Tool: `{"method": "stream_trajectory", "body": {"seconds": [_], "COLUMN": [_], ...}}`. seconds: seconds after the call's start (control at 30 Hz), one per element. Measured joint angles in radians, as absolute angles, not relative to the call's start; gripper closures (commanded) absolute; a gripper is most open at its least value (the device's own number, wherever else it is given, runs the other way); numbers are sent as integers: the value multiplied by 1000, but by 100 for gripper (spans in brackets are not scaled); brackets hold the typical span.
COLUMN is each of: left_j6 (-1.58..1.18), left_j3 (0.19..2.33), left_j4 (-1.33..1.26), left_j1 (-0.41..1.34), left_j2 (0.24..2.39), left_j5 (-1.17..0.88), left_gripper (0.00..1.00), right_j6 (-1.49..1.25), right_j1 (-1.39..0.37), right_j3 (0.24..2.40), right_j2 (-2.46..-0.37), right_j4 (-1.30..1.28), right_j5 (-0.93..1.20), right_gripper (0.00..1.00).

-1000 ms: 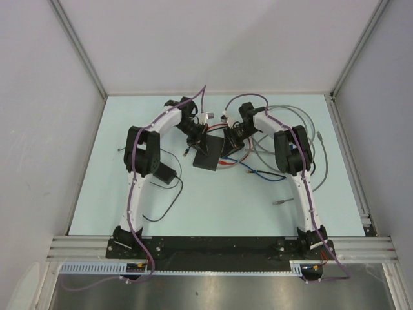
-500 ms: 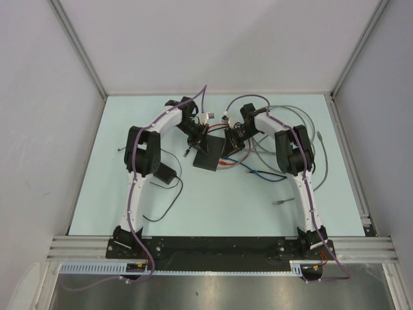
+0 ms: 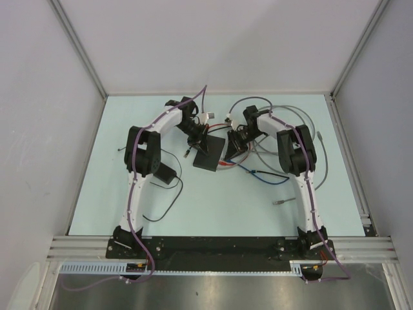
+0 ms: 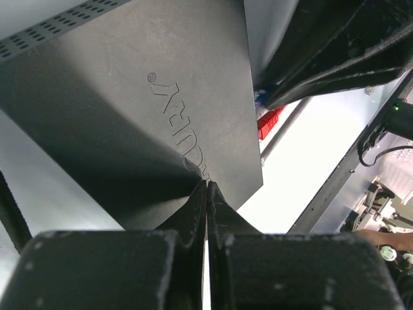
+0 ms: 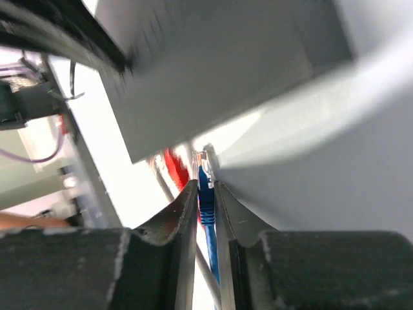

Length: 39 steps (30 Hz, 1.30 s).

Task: Pull the plug from the switch port

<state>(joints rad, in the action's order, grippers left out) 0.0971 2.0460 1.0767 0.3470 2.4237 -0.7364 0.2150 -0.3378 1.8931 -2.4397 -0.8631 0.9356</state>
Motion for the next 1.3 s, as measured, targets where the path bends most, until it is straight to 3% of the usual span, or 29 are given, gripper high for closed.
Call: {"method": "stream_trajectory", "body": {"seconds": [0.13, 0.37, 0.47, 0.5, 0.6, 0.73, 0.97, 1.07, 1.3], "left_j6": [97, 97, 97, 97, 96, 97, 97, 97, 98], "left_j3": [2046, 2050, 2054, 2057, 2070, 2088, 2128, 2136, 2139], "left_j4": [1077, 1080, 1084, 1086, 1095, 1095, 1077, 1071, 1069], "left_j1": [347, 348, 348, 348, 348, 348, 347, 344, 334], "left_j2": [2424, 2425, 2428, 2429, 2437, 2443, 2460, 2461, 2461], "left_j5": [-736, -736, -736, -736, -737, -736, -727, -718, -710], "left_gripper": [100, 100, 100, 100, 100, 100, 100, 100, 99], "right_j6": [219, 245, 271, 276, 292, 354, 564, 633, 595], "right_j1": [-319, -303, -289, -284, -275, -257, -232, -244, -266], "right_j3": [1859, 2018, 2046, 2048, 2048, 1989, 1679, 1520, 1388], "right_j2": [-2431, -2495, -2495, -2494, -2473, -2369, -1906, -1771, -1906], "right_j4": [-901, -949, -940, -938, -949, -955, -966, -966, -908], "right_j5": [952, 920, 886, 882, 876, 833, 743, 686, 548], "right_gripper": [100, 100, 65, 59, 54, 53, 59, 55, 50]}}
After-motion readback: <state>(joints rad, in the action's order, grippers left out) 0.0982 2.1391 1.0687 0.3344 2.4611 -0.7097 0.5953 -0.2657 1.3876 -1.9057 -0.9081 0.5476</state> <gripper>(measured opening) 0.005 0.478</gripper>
